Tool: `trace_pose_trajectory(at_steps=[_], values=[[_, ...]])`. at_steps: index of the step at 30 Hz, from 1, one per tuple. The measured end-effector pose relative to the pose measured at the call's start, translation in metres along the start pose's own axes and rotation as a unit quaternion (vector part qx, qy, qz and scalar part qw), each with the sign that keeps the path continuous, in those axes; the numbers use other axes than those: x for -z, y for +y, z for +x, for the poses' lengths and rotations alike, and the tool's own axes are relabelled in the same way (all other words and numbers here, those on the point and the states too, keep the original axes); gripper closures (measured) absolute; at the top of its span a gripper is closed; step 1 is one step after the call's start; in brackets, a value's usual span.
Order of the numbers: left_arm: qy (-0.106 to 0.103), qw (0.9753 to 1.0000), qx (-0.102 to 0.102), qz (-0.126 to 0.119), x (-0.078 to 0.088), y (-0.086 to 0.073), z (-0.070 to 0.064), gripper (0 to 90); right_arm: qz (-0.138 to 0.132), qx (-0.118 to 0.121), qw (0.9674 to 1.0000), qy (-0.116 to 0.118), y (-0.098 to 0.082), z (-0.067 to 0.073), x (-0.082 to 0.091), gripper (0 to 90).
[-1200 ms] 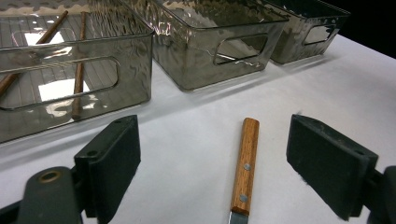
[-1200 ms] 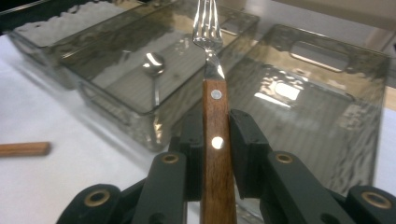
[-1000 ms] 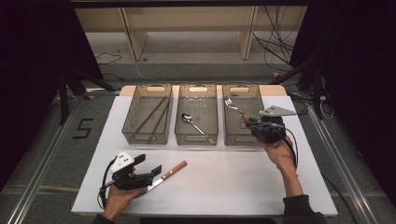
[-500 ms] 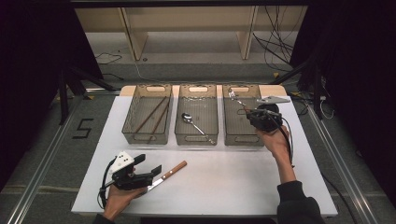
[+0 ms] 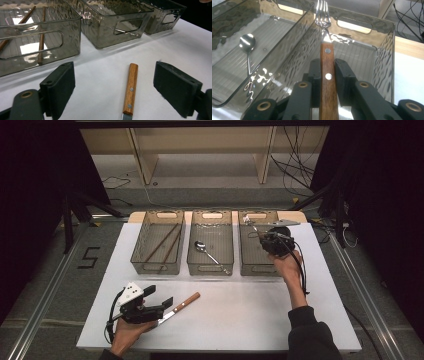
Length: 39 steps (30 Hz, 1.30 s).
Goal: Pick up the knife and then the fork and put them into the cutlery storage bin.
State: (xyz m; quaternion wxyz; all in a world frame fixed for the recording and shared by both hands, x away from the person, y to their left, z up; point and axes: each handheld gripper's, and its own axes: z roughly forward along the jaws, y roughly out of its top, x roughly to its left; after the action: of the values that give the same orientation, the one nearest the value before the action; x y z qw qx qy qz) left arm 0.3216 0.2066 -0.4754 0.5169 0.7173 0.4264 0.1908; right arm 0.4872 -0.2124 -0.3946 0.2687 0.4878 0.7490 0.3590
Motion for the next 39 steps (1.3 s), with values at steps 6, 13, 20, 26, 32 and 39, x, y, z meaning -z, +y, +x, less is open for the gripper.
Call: trace_pose_trajectory(at_steps=[6,13,20,26,32,39], values=[[0.0,1.0,0.0,0.001,0.0,0.0,0.0,17.4,0.007,-0.009,0.9999,-0.005,0.0,0.001,-0.008,76.7],[-0.001,1.0,-0.002,0.002,0.0,0.0,0.0,17.4,0.017,-0.013,0.9998,-0.004,-0.001,0.002,-0.014,76.7],[-0.003,1.0,-0.001,0.002,-0.001,0.0,0.0,17.4,0.03,-0.017,0.9993,-0.011,-0.002,0.002,-0.022,76.6],[-0.003,1.0,-0.001,0.001,0.0,0.0,0.0,17.4,0.042,-0.02,0.9989,-0.006,-0.004,0.003,-0.028,76.5],[-0.003,1.0,-0.002,0.002,0.0,0.0,-0.001,17.4,0.048,-0.02,0.9987,0.005,-0.005,0.005,-0.032,75.5],[-0.003,1.0,-0.003,0.002,-0.001,0.0,-0.001,17.4,0.013,-0.022,0.9991,0.034,-0.001,0.006,-0.018,58.0]])
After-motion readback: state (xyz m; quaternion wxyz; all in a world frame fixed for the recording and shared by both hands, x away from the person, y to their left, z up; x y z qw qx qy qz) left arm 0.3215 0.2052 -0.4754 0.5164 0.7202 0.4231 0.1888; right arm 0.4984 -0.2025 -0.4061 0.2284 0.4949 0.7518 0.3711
